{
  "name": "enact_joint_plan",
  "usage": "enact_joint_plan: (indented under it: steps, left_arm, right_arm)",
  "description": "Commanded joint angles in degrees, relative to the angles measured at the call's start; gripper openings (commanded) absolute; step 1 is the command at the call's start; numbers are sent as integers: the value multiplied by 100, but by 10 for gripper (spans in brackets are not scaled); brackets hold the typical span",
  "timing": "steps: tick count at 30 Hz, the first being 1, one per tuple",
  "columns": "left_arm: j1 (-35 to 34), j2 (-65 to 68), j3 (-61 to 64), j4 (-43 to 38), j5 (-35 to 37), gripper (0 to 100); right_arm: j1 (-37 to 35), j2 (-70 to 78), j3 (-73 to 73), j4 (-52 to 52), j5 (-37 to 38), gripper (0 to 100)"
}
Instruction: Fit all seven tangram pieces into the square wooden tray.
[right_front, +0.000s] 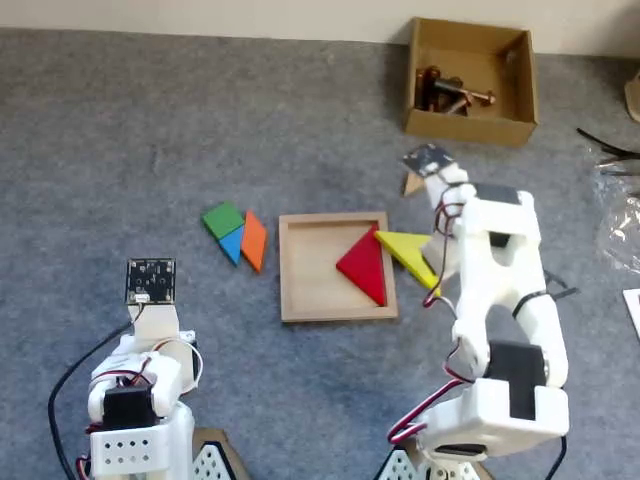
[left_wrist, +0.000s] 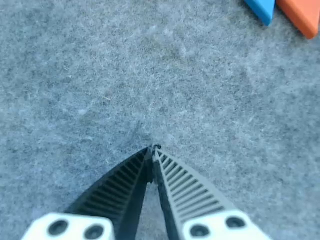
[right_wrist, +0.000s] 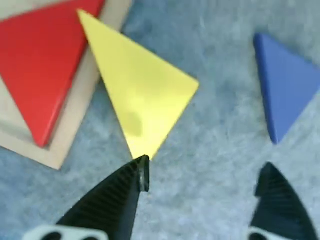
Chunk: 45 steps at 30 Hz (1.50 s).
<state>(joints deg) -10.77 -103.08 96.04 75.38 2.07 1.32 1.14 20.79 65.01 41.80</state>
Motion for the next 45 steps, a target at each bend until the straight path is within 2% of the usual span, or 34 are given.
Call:
enact_joint_plan:
  steps: [1,9,15,18,33,45]
  left_arm:
    - [-48,40,119,44,9,5]
    - [-48,40,119,44,9,5]
    - [-48,40,119,44,9,5]
    - [-48,40,119,44,9,5]
    - [-48,40,119,44,9,5]
    - [-48,40,119,44,9,5]
  right_arm:
    - [-312,-84,-400,-4,229,360]
    - [-743,-75,-356,-567,1090,382]
    - [-752,602,-391,-963,1169,382]
    - [-734,1068,-409,-954,1116,382]
    - [-1042,1095,-391,-760,1011,382]
    - [-435,1112,-356,-1332,202,382]
